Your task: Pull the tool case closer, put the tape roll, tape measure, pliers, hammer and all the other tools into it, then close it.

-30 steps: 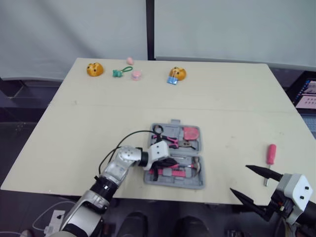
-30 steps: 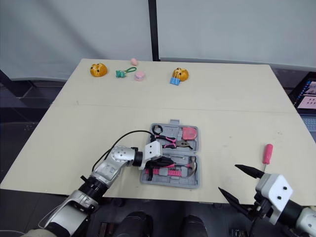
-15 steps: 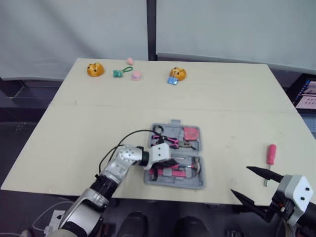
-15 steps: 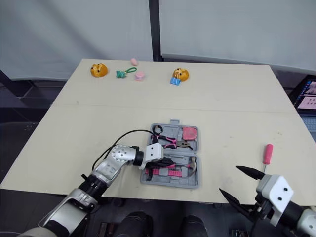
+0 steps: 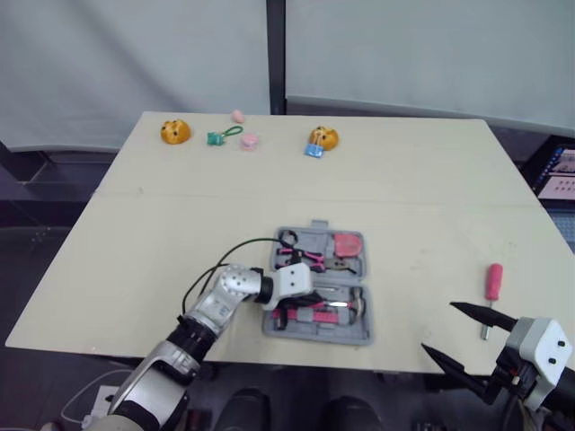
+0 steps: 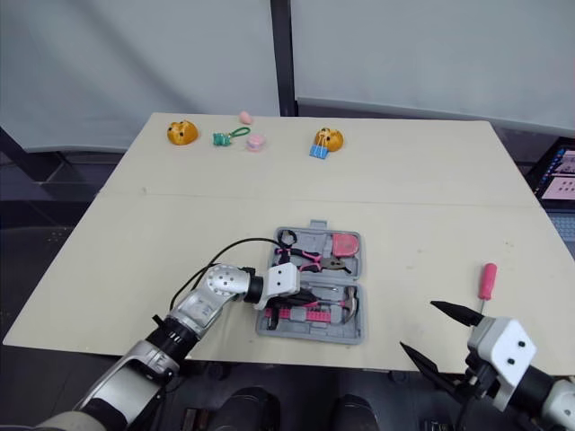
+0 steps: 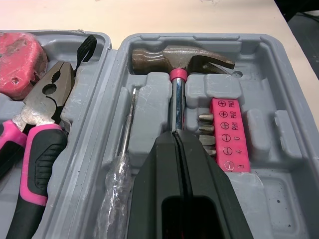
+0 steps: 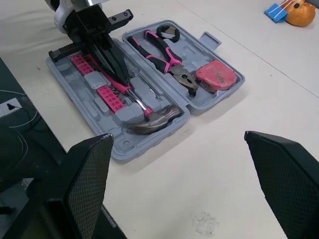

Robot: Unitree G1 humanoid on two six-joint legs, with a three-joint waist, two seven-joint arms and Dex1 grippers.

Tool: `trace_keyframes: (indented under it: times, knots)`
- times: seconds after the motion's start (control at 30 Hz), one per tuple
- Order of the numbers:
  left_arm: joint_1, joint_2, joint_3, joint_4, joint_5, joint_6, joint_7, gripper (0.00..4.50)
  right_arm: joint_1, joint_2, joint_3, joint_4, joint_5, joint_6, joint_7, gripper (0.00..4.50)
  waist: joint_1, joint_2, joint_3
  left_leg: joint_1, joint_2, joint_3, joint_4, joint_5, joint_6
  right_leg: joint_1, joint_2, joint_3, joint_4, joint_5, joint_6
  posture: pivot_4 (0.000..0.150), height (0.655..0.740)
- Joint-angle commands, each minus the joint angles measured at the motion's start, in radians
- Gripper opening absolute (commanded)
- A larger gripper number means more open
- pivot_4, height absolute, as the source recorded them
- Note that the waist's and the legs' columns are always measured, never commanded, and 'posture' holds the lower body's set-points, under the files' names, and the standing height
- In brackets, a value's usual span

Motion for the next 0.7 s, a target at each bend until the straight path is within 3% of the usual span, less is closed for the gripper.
trace_keyframes:
  times: [0.03, 0.33, 0.5, 0.6, 0.7]
  knots:
    - [0.053, 0.023, 0.033, 0.002, -0.041, 0.113, -0.042, 0.03, -0.008, -0.015, -0.04, -0.022, 0.022, -0.001, -0.006, 4.5, -0.001, 0.001, 0.001, 0.0, 0.0, 0.0, 0.0, 0.0, 0.0, 0.0, 0.0, 0.0, 0.0, 0.0, 0.0, 0.15, 0.6677]
    - [0.091, 0.216, 0.361, -0.481, -0.42, 0.379, -0.178, 0.03, -0.064, -0.017, -0.002, -0.008, 0.032, 0.025, -0.02, 4.5, -0.027, 0.005, 0.023, -0.012, 0.001, 0.0, 0.0, 0.008, -0.008, -0.014, 0.001, -0.001, 0.005, 0.0, 0.0, 0.15, 0.6677]
    - [0.256, 0.348, 0.513, -0.633, -0.485, 0.467, -0.135, 0.03, -0.081, -0.002, 0.06, 0.007, 0.012, 0.021, -0.019, 4.5, -0.033, 0.007, 0.025, -0.011, 0.0, 0.0, -0.001, 0.008, -0.008, -0.014, 0.001, 0.0, 0.005, 0.0, 0.0, 0.15, 0.6677]
    - [0.457, 0.411, 0.621, -0.686, -0.485, 0.443, -0.116, 0.86, -0.103, 0.01, 0.116, 0.026, -0.006, 0.018, -0.03, 4.5, -0.039, 0.006, 0.026, -0.01, 0.001, 0.001, -0.002, 0.009, -0.008, -0.014, 0.001, 0.001, 0.006, 0.0, 0.0, 0.15, 0.6677]
    - [0.625, 0.42, 0.715, -0.719, -0.495, 0.411, -0.096, 2.23, -0.102, 0.017, 0.154, 0.046, -0.016, 0.011, -0.022, 4.5, -0.031, 0.006, 0.028, -0.011, 0.001, 0.001, -0.002, 0.008, -0.008, -0.016, 0.001, 0.002, 0.006, 0.0, 0.0, 0.15, 0.6677]
